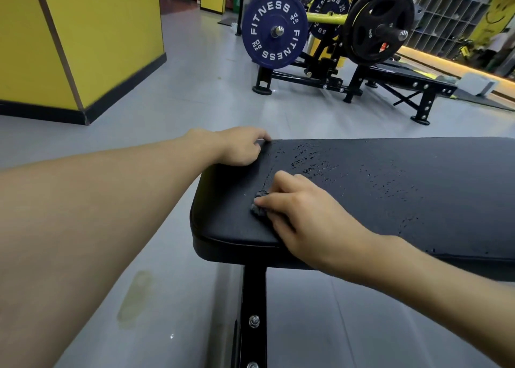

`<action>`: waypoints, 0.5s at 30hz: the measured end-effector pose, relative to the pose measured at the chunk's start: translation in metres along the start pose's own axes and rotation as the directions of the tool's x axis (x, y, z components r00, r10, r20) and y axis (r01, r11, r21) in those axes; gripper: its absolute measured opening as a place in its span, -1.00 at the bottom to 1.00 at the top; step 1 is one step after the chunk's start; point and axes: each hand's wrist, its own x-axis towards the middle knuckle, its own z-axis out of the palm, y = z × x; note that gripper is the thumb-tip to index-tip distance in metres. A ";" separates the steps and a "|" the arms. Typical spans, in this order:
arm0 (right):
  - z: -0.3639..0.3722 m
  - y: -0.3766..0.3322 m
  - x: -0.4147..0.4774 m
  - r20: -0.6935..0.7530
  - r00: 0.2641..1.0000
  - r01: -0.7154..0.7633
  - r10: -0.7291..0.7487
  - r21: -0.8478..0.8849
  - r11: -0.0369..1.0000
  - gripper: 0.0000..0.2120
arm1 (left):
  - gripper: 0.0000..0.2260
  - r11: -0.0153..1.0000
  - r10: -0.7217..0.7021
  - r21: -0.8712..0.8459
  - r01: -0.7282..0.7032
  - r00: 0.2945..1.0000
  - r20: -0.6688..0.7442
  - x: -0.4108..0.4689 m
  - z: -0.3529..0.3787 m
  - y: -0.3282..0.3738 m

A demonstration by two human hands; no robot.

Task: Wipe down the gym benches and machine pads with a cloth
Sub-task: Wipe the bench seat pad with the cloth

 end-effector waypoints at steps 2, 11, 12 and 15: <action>-0.010 0.015 0.008 0.038 0.999 -0.010 0.008 0.028 1.000 -0.79 | -0.63 1.000 -0.016 -0.012 0.016 1.000 -0.014 0.000 -0.001 -0.004; -0.002 0.014 0.018 0.025 1.000 -0.012 0.012 0.028 1.000 -0.76 | -0.66 0.996 -0.079 -0.050 0.078 0.997 -0.025 -0.007 -0.004 -0.013; -0.006 0.026 0.023 0.025 0.999 -0.039 0.039 0.026 0.999 -0.77 | -0.66 0.996 -0.077 -0.050 0.076 0.997 -0.023 -0.007 -0.004 -0.014; -0.011 0.072 0.043 -0.109 0.957 -0.275 0.269 -0.042 0.961 -0.74 | -0.66 0.997 -0.062 -0.050 0.062 0.998 0.000 -0.008 -0.005 -0.018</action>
